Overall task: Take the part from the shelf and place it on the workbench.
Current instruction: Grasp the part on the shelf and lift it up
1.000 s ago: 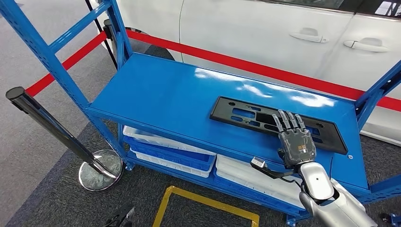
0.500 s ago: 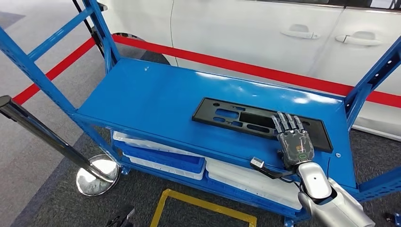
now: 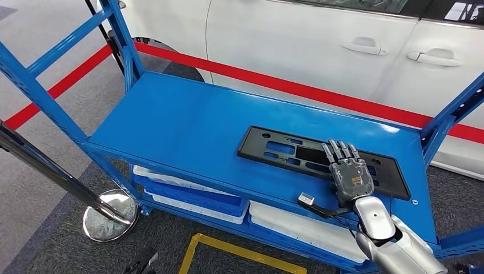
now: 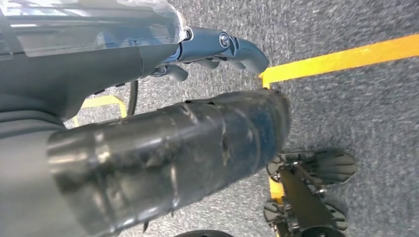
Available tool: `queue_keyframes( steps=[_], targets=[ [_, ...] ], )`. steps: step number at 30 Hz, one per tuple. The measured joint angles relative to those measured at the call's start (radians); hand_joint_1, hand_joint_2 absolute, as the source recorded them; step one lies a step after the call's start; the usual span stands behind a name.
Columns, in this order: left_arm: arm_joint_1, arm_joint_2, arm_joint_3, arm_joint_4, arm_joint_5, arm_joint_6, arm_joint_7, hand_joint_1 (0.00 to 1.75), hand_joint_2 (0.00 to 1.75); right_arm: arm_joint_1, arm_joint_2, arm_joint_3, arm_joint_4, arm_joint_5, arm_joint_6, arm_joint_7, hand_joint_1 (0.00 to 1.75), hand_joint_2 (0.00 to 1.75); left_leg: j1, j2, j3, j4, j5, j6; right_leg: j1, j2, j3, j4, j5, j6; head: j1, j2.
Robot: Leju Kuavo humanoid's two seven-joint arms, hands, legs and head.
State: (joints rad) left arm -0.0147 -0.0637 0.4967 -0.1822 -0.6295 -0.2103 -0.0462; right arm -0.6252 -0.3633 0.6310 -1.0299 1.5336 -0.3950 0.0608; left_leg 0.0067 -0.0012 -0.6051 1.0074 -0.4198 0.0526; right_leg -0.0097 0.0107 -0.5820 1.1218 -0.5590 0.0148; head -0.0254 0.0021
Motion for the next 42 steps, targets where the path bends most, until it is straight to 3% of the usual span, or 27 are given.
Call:
queue_keyframes(
  steps=[2,3,4,5,7,9,13,18,28,36,42],
  targets=[
    [-0.001,0.0,0.003,0.0,0.0,0.0,0.001,0.0,0.0,0.005,0.0,0.0,0.0,-0.009,0.006,-0.002,1.68,1.75,-0.001,0.0,0.005,0.0,-0.005,0.007,-0.002,-0.001,-0.082,0.131,-0.044,0.005,0.0,0.0],
    [-0.001,0.0,0.005,0.0,0.0,0.0,0.003,0.0,0.0,0.009,0.0,0.0,0.0,-0.015,0.011,-0.004,1.74,1.75,-0.001,-0.001,0.007,0.001,-0.009,0.008,-0.003,-0.002,-0.116,0.173,-0.047,0.007,0.0,0.0],
    [-0.001,0.0,0.008,0.0,0.001,0.0,0.004,0.0,0.0,0.013,0.0,0.0,0.0,-0.021,0.015,-0.006,1.75,1.75,-0.002,-0.001,0.01,0.003,-0.013,0.007,-0.004,-0.003,-0.133,0.18,-0.029,0.009,0.0,0.0],
    [0.0,0.0,0.01,0.0,0.002,0.001,0.006,0.0,0.0,0.015,0.0,0.0,0.0,-0.028,0.018,-0.008,1.75,1.75,-0.002,-0.002,0.014,0.007,-0.019,0.005,-0.005,-0.004,-0.128,0.146,0.008,0.009,0.0,0.0],
    [0.0,-0.001,0.013,0.0,0.002,0.002,0.009,0.0,0.0,0.016,0.0,0.0,0.0,-0.038,0.02,-0.012,1.75,1.75,-0.003,-0.002,0.022,0.016,-0.033,0.0,-0.004,-0.008,-0.083,0.021,0.091,0.003,0.0,0.0],
    [-0.001,-0.002,0.016,0.001,0.003,0.003,0.011,0.0,0.0,0.016,0.001,0.001,-0.002,-0.044,0.02,-0.015,1.75,1.75,-0.008,-0.003,0.024,0.024,-0.044,-0.006,-0.001,-0.01,-0.045,-0.066,0.121,-0.005,-0.001,0.0],
    [-0.001,-0.003,0.019,0.001,0.008,0.001,0.01,0.0,1.75,0.019,0.002,0.001,-0.004,-0.047,0.019,-0.018,1.75,1.75,-0.01,0.0,0.024,0.023,-0.047,-0.005,0.002,-0.007,-0.037,-0.084,0.115,-0.008,-0.005,0.0],
    [-0.002,-0.005,0.033,0.001,0.026,-0.007,-0.009,0.0,1.75,0.023,0.004,0.0,-0.01,-0.049,0.018,-0.015,1.75,1.75,-0.008,0.0,0.029,0.018,-0.047,-0.008,0.004,-0.007,-0.035,-0.083,0.111,-0.014,-0.005,0.0],
    [0.001,-0.005,0.05,0.002,0.033,-0.012,-0.031,0.0,1.75,0.051,-0.003,-0.02,-0.043,-0.052,0.017,-0.005,1.75,1.75,-0.007,0.0,0.029,0.016,-0.047,-0.015,0.005,-0.007,-0.034,-0.083,0.112,-0.014,-0.005,0.0],
    [0.001,-0.005,0.087,0.002,0.086,-0.108,-0.016,0.0,1.75,0.067,-0.01,-0.034,-0.063,-0.066,-0.005,-0.03,1.75,1.75,-0.011,0.0,0.029,0.016,-0.047,-0.015,0.003,-0.007,-0.033,-0.084,0.112,-0.014,-0.005,0.0],
    [0.002,-0.006,0.092,0.002,0.07,-0.074,-0.029,0.0,1.75,0.084,-0.027,-0.056,-0.109,-0.121,-0.091,-0.072,1.75,1.75,-0.013,0.0,0.029,0.017,-0.047,-0.014,0.0,-0.008,-0.033,-0.085,0.113,-0.012,-0.005,0.0]
  ],
)
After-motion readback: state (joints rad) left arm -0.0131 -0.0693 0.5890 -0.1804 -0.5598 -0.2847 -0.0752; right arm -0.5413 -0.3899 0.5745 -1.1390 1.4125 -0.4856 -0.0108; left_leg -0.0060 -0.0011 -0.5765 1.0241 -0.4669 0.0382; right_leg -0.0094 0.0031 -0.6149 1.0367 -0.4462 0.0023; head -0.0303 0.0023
